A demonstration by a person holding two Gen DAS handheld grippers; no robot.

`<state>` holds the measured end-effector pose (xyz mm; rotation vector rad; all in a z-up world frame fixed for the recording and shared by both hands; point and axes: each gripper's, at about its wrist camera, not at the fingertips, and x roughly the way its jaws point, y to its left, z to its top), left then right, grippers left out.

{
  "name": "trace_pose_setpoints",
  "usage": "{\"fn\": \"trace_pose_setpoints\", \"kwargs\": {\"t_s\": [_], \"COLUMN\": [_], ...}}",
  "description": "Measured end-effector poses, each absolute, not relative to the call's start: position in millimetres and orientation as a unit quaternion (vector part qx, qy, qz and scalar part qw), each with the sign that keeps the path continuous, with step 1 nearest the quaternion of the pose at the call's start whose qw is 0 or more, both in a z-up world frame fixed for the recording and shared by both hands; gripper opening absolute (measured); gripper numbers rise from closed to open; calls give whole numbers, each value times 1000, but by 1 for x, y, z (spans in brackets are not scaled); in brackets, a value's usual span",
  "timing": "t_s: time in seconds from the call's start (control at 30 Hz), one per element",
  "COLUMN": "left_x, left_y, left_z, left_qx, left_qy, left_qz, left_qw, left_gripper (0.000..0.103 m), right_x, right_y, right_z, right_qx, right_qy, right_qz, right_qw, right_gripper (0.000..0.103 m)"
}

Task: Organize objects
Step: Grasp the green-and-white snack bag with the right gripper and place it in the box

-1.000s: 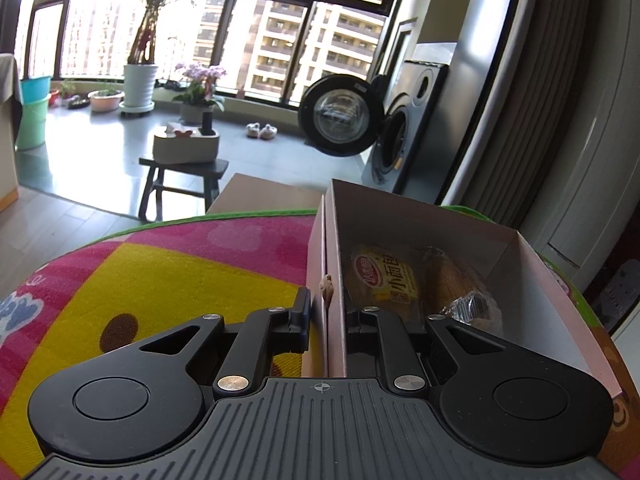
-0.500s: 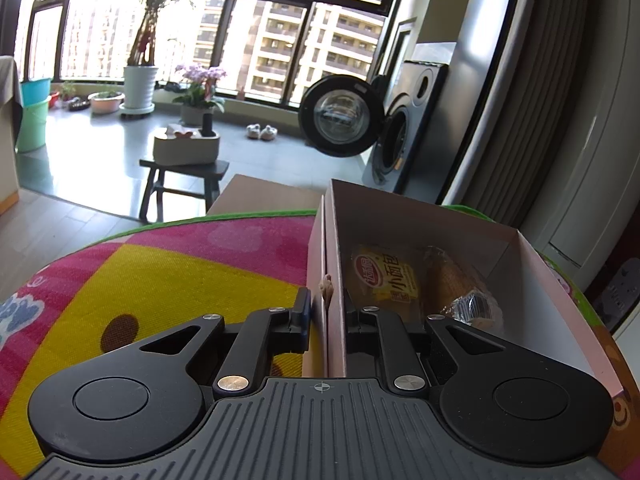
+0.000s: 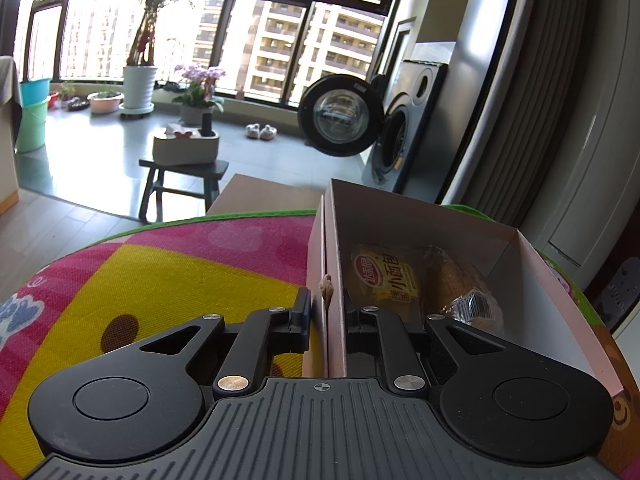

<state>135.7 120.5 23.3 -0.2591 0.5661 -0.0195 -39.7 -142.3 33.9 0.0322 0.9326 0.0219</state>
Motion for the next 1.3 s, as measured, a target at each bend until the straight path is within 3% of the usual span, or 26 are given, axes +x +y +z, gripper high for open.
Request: {"fn": "trace_pose_setpoints", "kwargs": {"t_s": [0.17, 0.37, 0.57, 0.67, 0.87, 1.03, 1.3], "left_x": [136, 136, 135, 134, 134, 134, 135], "left_y": [120, 120, 120, 120, 121, 122, 122], "left_z": [23, 23, 23, 22, 22, 22, 22], "left_qx": [-127, -127, -128, -128, -132, -133, -131], "left_qy": [278, 279, 279, 280, 281, 282, 282], "left_qz": [-9, -10, -11, -13, -16, -16, -16], "left_qw": [952, 952, 952, 951, 950, 950, 950], "left_gripper": [15, 15, 16, 16, 16, 16, 16], "right_x": [-45, -38, 8, 39, 102, 110, 110], "right_y": [-151, -148, -120, -110, -113, -119, -105], "right_z": [65, 143, 179, 166, 107, 78, 67], "right_qx": [32, 43, 27, 28, 83, 109, 51], "right_qy": [439, 347, 288, 289, 367, 397, 386], "right_qz": [13, 41, 73, 72, 44, 41, 39], "right_qw": [898, 936, 954, 954, 925, 910, 920], "right_gripper": [70, 70, 70, 70, 70, 70, 70]}}
